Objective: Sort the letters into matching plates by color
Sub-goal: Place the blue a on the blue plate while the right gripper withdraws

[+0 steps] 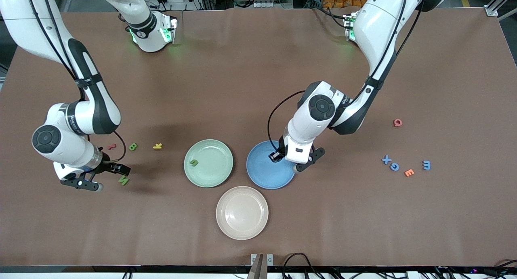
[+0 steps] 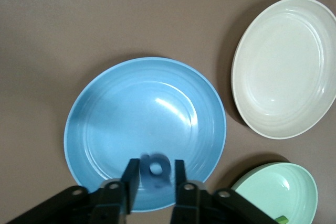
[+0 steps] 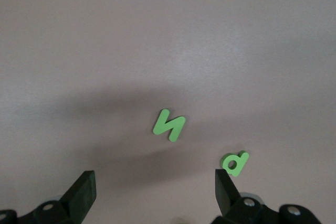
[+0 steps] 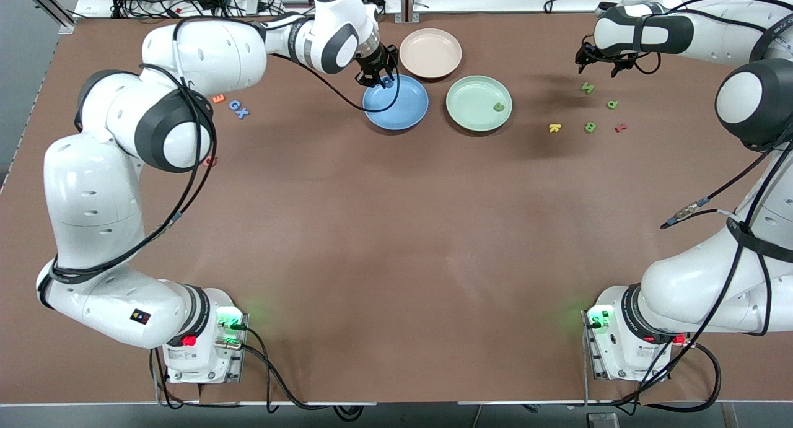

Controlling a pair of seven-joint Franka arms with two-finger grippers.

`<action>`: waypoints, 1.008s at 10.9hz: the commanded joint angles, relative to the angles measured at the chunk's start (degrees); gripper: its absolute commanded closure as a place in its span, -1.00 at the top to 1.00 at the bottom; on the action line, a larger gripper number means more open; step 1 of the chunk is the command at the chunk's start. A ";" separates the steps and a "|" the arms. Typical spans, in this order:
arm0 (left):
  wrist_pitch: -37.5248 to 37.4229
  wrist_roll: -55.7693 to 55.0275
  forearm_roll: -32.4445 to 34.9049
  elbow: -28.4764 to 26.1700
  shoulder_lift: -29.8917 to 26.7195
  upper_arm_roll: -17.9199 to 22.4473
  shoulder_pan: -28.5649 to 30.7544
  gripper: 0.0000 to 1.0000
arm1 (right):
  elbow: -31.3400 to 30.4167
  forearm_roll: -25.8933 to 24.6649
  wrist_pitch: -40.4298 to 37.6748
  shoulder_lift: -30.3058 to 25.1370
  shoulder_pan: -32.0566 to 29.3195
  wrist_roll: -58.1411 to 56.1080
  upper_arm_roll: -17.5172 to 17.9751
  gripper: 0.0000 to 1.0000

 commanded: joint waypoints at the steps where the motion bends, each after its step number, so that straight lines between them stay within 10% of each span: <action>1: 0.80 0.51 -0.61 1.28 0.91 1.03 -0.77 1.00 | -0.08 0.75 2.16 0.96 -0.94 1.84 -1.51 1.00; 11: -21.42 8.85 3.17 -0.21 -4.79 0.86 12.74 1.00 | 3.51 0.22 5.07 7.73 0.37 25.14 -2.13 1.00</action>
